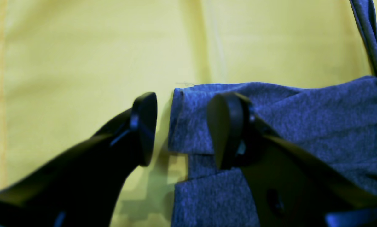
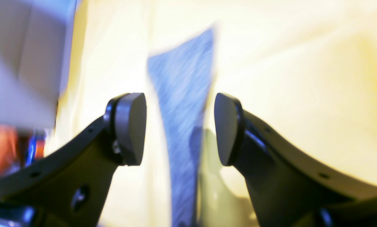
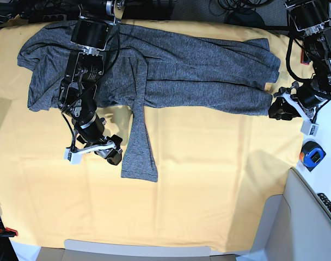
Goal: Fold the T-shirt properly
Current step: 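Grasp the sleeve cuff with the right gripper, then drag the sleeve cuff across the folded body toward the left gripper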
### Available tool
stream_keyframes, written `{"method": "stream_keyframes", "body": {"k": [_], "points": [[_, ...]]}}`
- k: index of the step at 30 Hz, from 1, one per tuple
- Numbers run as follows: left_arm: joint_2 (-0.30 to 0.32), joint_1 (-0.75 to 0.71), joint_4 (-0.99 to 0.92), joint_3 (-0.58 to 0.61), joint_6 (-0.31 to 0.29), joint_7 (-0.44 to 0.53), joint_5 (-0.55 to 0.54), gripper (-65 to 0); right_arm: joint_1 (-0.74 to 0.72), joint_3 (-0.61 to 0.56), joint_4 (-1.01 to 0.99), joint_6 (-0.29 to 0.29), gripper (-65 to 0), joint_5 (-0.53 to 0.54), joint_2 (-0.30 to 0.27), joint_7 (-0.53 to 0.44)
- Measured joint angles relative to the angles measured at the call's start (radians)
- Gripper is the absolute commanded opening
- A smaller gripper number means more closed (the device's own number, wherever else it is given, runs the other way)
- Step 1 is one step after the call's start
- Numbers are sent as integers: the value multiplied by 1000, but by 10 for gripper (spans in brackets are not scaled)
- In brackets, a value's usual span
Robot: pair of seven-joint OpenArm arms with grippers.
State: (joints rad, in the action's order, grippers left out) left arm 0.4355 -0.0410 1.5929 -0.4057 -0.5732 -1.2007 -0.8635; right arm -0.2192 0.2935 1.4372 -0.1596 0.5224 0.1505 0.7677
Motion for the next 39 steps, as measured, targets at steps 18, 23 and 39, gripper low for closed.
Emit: {"method": "stream_keyframes", "body": {"k": [18,23,39], "points": [[-10,2,0,70,0,0,1,-364,-196,74,-430,37,-312,27,3,-148],[-12,2,0,70,0,0,1,-364,-196,74,-430,37,-312,27,3,-145],[-17,2,0,70,0,0,1,-364,-211,-5,-512,29,-313,90,0,-166]]}}
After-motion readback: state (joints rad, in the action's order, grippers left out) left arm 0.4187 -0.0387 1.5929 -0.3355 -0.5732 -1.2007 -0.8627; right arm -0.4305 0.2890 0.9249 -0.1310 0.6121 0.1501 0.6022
